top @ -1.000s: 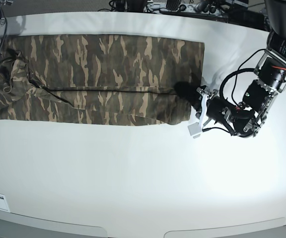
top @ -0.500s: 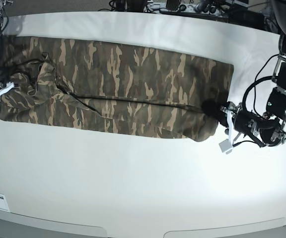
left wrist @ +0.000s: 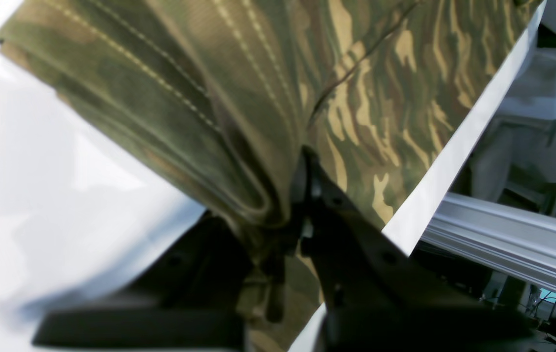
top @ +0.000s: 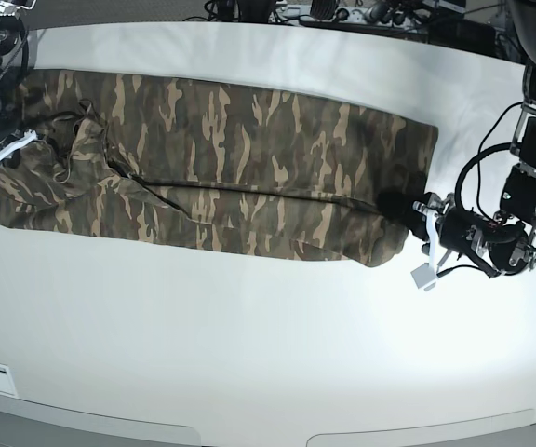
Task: Fold the T-shirt properly
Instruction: 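Lift the grasped shirt end with the left gripper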
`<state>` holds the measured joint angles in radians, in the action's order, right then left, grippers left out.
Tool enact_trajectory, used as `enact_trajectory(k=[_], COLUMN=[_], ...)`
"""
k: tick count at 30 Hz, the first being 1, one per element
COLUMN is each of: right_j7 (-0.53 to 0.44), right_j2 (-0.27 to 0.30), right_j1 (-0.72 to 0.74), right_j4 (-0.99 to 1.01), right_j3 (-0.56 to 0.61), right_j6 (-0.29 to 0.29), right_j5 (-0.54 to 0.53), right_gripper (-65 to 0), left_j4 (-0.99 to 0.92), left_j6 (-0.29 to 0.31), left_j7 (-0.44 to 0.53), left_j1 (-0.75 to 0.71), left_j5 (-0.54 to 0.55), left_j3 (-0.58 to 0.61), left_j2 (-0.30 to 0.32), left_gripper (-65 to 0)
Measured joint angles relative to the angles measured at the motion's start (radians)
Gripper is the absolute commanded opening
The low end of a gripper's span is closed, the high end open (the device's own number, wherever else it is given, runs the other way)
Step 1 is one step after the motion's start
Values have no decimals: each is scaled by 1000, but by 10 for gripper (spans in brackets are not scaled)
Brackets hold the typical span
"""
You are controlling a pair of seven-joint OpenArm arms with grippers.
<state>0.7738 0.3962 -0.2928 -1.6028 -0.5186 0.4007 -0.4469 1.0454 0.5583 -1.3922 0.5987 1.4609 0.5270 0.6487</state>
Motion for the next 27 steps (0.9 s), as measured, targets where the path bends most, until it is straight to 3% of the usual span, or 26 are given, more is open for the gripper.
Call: enact_trajectory(k=[10, 18, 27], right_j7=[-13, -33, -33], right_j2=[-38, -67, -67], right_j1=[7, 12, 13], right_j4=[21, 19, 19], right_j3=[-7, -10, -10], right_j6=[-9, -14, -12], right_j5=[2, 1, 1], right_gripper=[-650, -650, -650], left_j4=[31, 269, 434], left_j6=[-22, -24, -19], left_j7=[-4, -9, -16], left_j1=[23, 35, 29], left_j5=[-2, -2, -2], left_j3=[0, 0, 0], left_j2=[2, -2, -132], left_gripper=[-650, -650, -650])
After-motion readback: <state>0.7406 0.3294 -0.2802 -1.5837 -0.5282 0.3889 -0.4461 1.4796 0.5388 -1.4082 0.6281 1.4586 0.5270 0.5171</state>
